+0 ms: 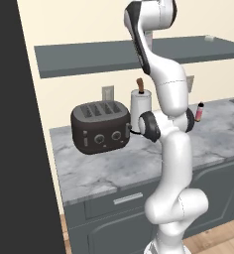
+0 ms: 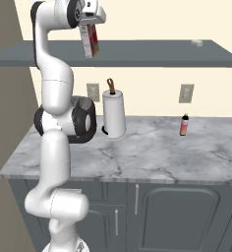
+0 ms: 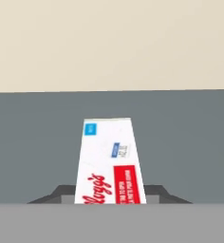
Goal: Pick the yogurt and cereal from the counter and place them in the cabinets closest to them.
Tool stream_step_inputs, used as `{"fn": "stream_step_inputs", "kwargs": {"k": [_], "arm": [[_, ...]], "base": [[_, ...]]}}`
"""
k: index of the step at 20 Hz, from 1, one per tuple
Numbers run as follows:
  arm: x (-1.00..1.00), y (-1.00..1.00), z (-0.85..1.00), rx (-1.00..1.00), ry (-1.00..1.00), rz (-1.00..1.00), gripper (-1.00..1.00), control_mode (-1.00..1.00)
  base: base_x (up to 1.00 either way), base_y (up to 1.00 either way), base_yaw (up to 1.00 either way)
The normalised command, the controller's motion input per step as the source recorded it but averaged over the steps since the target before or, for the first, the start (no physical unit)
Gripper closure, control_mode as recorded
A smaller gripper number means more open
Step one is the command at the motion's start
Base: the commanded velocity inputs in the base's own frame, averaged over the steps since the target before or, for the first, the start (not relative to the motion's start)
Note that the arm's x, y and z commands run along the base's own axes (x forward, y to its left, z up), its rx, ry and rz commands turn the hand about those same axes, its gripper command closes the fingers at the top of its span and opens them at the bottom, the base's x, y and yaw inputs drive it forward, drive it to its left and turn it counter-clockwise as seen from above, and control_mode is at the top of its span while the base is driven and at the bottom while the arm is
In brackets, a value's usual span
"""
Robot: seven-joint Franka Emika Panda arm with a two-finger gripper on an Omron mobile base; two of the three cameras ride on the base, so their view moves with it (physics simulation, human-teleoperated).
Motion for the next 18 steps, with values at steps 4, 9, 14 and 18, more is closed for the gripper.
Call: {"fn": "stream_step_inputs", "kwargs": {"k": [4, 9, 14, 18], "arm": [[0.57, 0.0, 0.0, 0.0, 0.09, 0.0, 1.0, -1.0], [0.31, 0.0, 0.0, 0.0, 0.04, 0.0, -1.0, -1.0], [0.01, 0.0, 0.0, 0.0, 0.0, 0.0, -1.0, -1.0], [0.03, 0.0, 0.0, 0.0, 0.0, 0.0, -1.0, -1.0]], "base": [[0.0, 0.0, 0.0], [0.0, 0.0, 0.0], [0.0, 0.0, 0.0], [0.0, 0.0, 0.0]]}}
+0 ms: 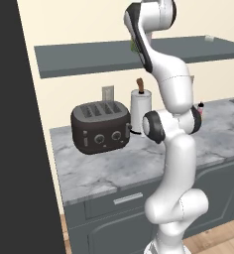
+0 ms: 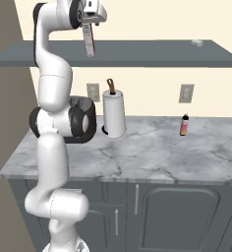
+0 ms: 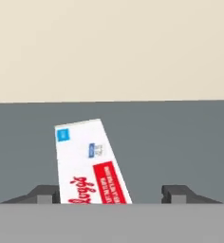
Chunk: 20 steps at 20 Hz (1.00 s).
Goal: Pick the yogurt and cereal from the counter and place them in the cabinets closest to them.
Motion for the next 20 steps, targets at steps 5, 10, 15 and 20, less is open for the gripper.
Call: {"fn": "stream_step_inputs", "kwargs": {"k": [5, 10, 15, 20], "arm": [[0.01, 0.0, 0.05, 0.0, 0.0, 0.0, -1.0, -1.0], [-0.29, -0.02, 0.24, 0.0, 0.0, -0.01, -1.0, -1.0], [-0.52, -0.1, 0.31, 0.0, 0.0, 0.0, -1.0, -1.0], [-0.81, -0.13, 0.03, 0.0, 0.05, 0.0, -1.0, -1.0]], "base": [[0.0, 0.0, 0.0], [0.0, 0.0, 0.0], [0.0, 0.0, 0.0], [0.0, 0.0, 0.0]]}}
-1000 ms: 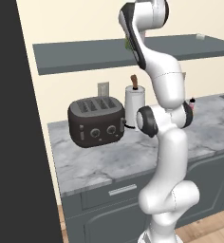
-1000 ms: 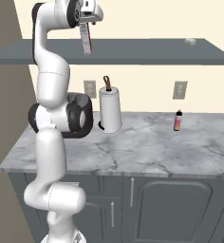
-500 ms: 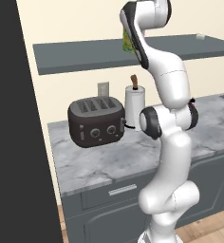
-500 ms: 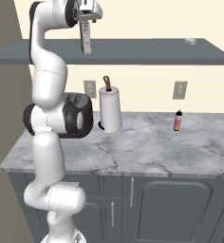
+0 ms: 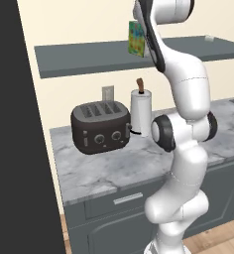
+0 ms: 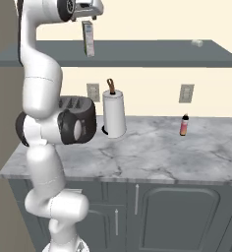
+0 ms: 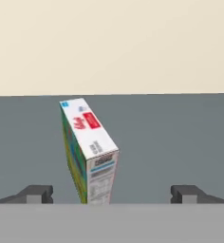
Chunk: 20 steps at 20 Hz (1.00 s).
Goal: Pick the yogurt and cereal from the counter and place them in the cabinets closest to them.
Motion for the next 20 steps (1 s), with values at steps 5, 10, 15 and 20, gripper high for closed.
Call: {"fn": "stream_step_inputs", "kwargs": {"k": [5, 10, 15, 20], "arm": [[-0.95, -0.03, -0.12, 0.0, 0.12, 0.0, -1.0, -1.0], [-1.0, -0.01, -0.31, 0.0, 0.1, 0.0, -1.0, -1.0], [-1.0, -0.01, -0.55, 0.0, 0.03, 0.0, -1.0, -1.0], [-0.97, 0.0, -0.87, -0.05, -0.03, 0.01, -1.0, -1.0]], "base": [[0.0, 0.0, 0.0], [0.0, 0.0, 0.0], [0.0, 0.0, 0.0], [0.0, 0.0, 0.0]]}}
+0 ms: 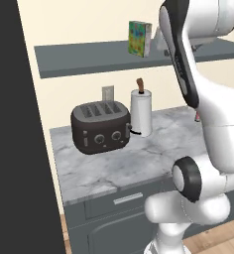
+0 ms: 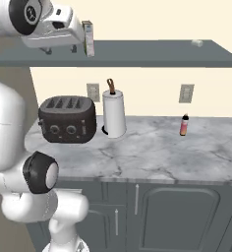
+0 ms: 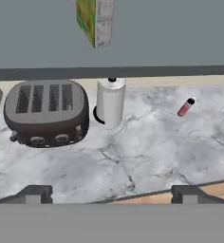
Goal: Pick the yogurt and cereal from the counter and place them in the cabinets closest to them.
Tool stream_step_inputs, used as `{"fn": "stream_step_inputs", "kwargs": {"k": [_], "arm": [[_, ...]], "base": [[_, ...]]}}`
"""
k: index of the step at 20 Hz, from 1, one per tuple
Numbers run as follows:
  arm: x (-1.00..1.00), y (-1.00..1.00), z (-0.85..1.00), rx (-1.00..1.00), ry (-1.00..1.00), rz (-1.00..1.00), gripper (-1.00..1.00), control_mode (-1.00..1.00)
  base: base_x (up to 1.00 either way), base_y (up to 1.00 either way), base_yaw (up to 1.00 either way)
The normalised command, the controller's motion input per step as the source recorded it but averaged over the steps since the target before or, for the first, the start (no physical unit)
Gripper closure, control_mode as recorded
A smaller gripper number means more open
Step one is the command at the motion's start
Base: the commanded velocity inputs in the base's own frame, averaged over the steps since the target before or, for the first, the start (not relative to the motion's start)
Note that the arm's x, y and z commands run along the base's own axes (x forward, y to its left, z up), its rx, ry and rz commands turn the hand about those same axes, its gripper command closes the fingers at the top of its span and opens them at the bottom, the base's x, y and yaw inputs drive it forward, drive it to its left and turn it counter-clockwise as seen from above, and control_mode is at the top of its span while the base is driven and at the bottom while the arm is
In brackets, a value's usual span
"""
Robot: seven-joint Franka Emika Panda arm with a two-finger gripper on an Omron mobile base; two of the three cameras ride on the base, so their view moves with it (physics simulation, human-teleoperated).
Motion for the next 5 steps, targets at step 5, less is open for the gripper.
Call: {"fn": "stream_step_inputs", "kwargs": {"k": [5], "arm": [[-0.39, -0.06, -0.95, -0.07, -0.24, 0.01, -1.0, -1.0]], "base": [[0.0, 0.0, 0.0]]}}
